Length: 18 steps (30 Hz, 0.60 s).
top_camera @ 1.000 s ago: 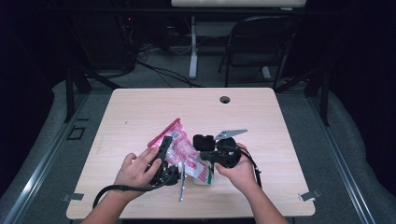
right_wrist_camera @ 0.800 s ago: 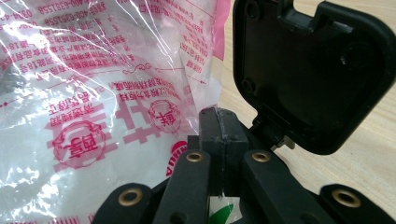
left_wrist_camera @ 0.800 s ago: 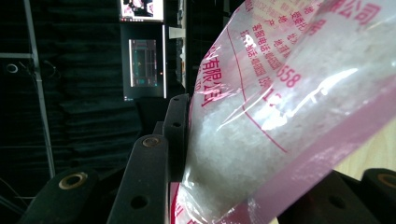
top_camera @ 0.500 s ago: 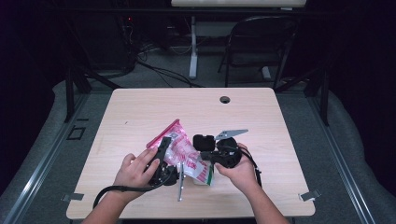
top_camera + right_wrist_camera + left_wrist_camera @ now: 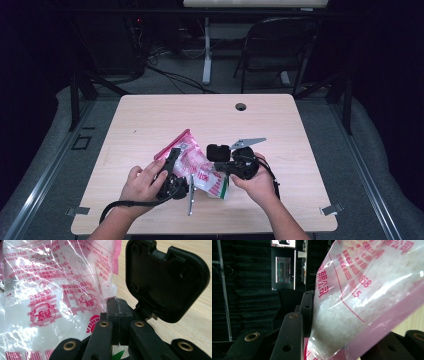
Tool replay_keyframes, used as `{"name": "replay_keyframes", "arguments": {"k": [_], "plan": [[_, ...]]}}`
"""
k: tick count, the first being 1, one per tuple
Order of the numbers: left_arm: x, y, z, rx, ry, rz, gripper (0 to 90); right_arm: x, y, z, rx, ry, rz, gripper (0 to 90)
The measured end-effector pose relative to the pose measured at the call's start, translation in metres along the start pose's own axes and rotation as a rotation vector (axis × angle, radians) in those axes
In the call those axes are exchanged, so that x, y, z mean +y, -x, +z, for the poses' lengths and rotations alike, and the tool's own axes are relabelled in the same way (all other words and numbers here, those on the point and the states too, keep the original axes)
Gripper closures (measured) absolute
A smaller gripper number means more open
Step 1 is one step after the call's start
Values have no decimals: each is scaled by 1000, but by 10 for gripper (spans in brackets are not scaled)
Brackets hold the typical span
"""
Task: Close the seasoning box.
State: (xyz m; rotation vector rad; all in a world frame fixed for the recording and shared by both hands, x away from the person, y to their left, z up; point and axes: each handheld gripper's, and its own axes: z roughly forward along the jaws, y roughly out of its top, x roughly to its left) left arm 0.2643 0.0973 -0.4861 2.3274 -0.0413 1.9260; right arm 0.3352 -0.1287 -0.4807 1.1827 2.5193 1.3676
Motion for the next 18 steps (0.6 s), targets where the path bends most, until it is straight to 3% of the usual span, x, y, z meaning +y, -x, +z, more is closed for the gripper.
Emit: {"name": "replay_keyframes", "arguments": {"k": [18], "plan": [[-6, 8, 2, -30, -3, -63, 691, 2, -2, -4, -8, -3, -7, 900]]}}
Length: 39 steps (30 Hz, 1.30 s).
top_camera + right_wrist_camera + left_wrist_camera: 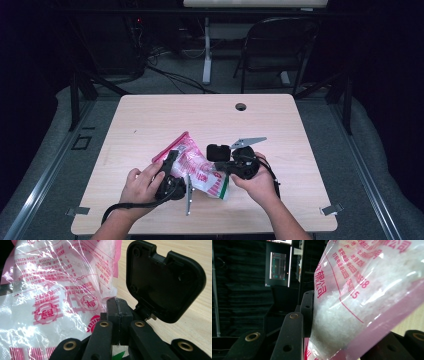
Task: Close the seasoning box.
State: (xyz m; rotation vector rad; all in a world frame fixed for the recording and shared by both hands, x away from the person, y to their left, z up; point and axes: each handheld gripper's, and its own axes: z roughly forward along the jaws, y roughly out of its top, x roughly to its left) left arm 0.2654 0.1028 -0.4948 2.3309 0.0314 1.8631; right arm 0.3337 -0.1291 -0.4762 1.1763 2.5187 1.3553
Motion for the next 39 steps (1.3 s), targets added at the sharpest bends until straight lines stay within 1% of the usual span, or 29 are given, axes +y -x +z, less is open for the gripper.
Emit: {"name": "replay_keyframes", "arguments": {"k": [8, 13, 14, 15, 16, 19, 21, 24, 25, 26, 29, 30, 35, 39], "plan": [[-5, 6, 2, -24, -8, -36, 698, 0, 0, 0, 1, -4, -5, 900], [-9, 12, 3, -40, -14, -61, 701, 1, 0, 1, 3, 7, -2, 900], [-10, 14, 4, -39, -10, -62, 701, 1, -1, 0, 1, 5, -4, 900], [-10, 15, 3, -48, -20, -63, 702, 2, -1, 0, 0, 4, -5, 900], [-11, 17, 4, -49, -19, -68, 703, 2, -1, 0, -1, 0, -9, 900], [-13, 19, 4, -58, -24, -74, 705, 3, -3, 0, 1, 12, -5, 900], [-14, 21, 4, -62, -23, -80, 706, 4, -3, 0, -1, 7, -11, 900], [-17, 25, 4, -79, -38, -101, 708, 5, -5, -1, -3, 13, -13, 900], [-18, 26, 5, -79, -31, -107, 710, 6, -6, -1, -4, 15, -15, 900], [-19, 27, 5, -87, -33, -110, 710, 6, -6, -1, 1, 22, -15, 900], [-20, 30, 5, -100, -34, -122, 711, 8, -8, -1, -3, 18, -26, 900], [-20, 30, 6, -104, -35, -126, 711, 8, -9, -1, 0, 23, -22, 900], [-21, 32, 6, -117, -31, -166, 712, 8, -9, 0, 2, 24, -20, 900], [-22, 33, 7, -138, -26, -204, 713, 9, -10, 0, 3, 19, -25, 900]]}}
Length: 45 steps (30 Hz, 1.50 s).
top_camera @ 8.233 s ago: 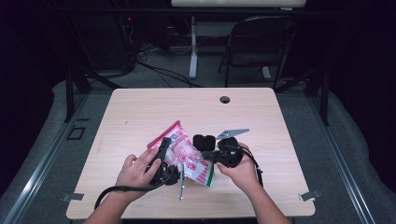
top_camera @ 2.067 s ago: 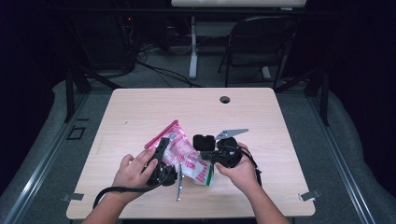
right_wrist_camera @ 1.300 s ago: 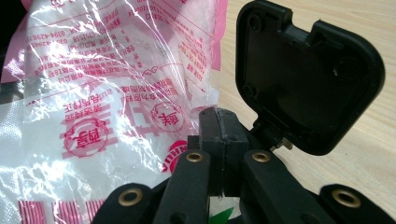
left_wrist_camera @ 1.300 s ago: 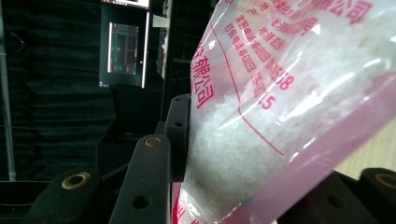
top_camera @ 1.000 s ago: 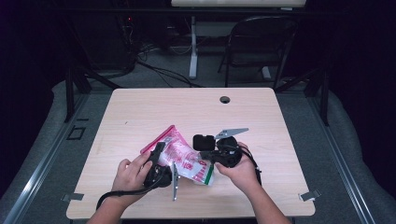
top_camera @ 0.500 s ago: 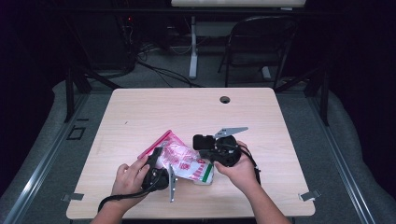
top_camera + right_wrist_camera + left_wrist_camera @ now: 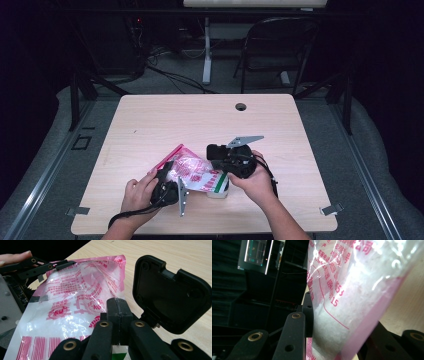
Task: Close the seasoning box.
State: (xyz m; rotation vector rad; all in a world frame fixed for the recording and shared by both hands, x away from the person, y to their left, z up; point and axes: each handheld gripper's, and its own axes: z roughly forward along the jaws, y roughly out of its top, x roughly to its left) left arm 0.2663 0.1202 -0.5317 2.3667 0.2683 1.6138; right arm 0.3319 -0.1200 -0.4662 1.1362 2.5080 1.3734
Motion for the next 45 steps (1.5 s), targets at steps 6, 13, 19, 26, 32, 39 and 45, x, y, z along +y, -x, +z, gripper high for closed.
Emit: {"name": "replay_keyframes", "arguments": {"k": [6, 13, 19, 26, 32, 39, 45], "plan": [[-2, 1, 1, -27, 4, -14, 711, 2, -1, -1, 1, -2, -5, 900], [-5, -1, 2, -66, 11, -82, 710, 6, -3, -1, 7, -2, -8, 900], [-8, 0, 3, -91, 21, -133, 711, 8, -5, 0, 15, -8, -15, 900], [-11, 4, 6, -108, 41, -181, 712, 10, -6, 1, 11, -21, -17, 900], [-15, 10, 8, -129, 50, -214, 715, 12, -7, 3, 9, -40, -25, 900], [-19, 14, 9, -134, 59, -241, 719, 12, -10, 7, 5, -56, -38, 900], [-18, 16, 9, -133, 58, -241, 720, 10, -9, 7, 8, -53, -27, 900]]}}
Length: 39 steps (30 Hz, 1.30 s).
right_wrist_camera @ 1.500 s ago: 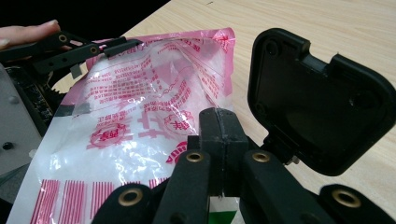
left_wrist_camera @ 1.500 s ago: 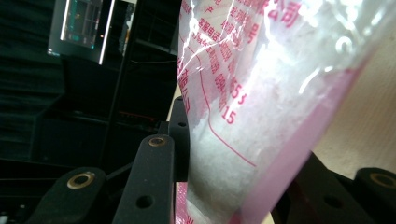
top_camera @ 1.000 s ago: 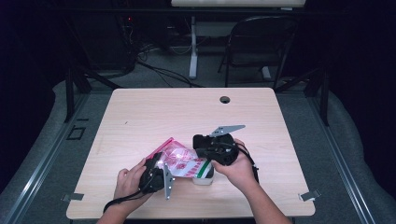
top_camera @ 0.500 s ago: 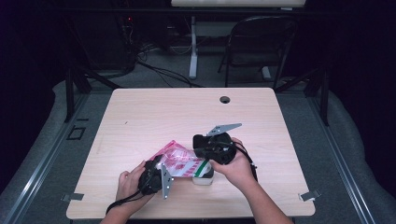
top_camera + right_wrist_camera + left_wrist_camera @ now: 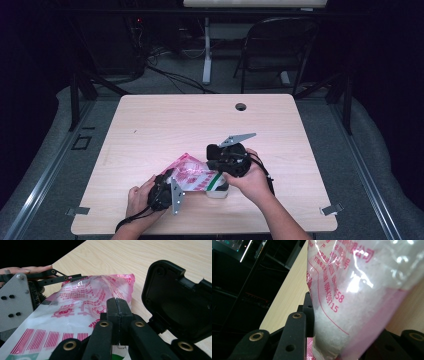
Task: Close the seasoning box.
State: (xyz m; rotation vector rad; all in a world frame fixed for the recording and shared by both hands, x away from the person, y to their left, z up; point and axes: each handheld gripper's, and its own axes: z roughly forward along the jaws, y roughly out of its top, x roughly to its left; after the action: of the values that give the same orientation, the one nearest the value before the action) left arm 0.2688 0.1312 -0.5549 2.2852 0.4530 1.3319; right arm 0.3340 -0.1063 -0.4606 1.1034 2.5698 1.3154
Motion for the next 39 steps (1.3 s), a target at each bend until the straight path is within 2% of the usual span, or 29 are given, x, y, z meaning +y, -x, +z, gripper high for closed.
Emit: {"name": "replay_keyframes", "arguments": {"k": [4, 9, 11, 13, 17, 21, 23, 26, 33, 34, 39], "plan": [[0, 0, 0, 2, 1, 1, 722, 0, 0, 0, 1, 2, -8, 887], [0, 0, -1, 0, 4, 1, 724, -1, -1, 1, -4, 11, -11, 767], [0, 0, 0, -4, 2, -2, 725, -1, -2, 0, -11, 28, -14, 689], [-1, 0, 0, -6, 0, 1, 725, -1, -3, -1, -20, 55, -9, 652], [-4, 1, 1, -28, 2, -32, 726, 1, -2, -5, -5, 101, 14, 565], [-7, 1, 1, -56, 0, -58, 729, 2, 3, -15, 6, 160, 43, 540], [-8, 0, 1, -69, -4, -73, 730, 2, 4, -20, 4, 170, 51, 541], [-11, -2, 2, -93, -3, -116, 730, 2, 4, -25, -1, 188, 57, 542], [-18, -9, 5, -157, 2, -226, 732, 0, 4, -32, -14, 206, 35, 553], [-19, -11, 6, -180, 4, -258, 731, 0, 4, -33, -21, 206, 32, 555], [-25, -19, 10, -229, 12, -359, 735, 3, 6, -45, -55, 225, 24, 563]]}}
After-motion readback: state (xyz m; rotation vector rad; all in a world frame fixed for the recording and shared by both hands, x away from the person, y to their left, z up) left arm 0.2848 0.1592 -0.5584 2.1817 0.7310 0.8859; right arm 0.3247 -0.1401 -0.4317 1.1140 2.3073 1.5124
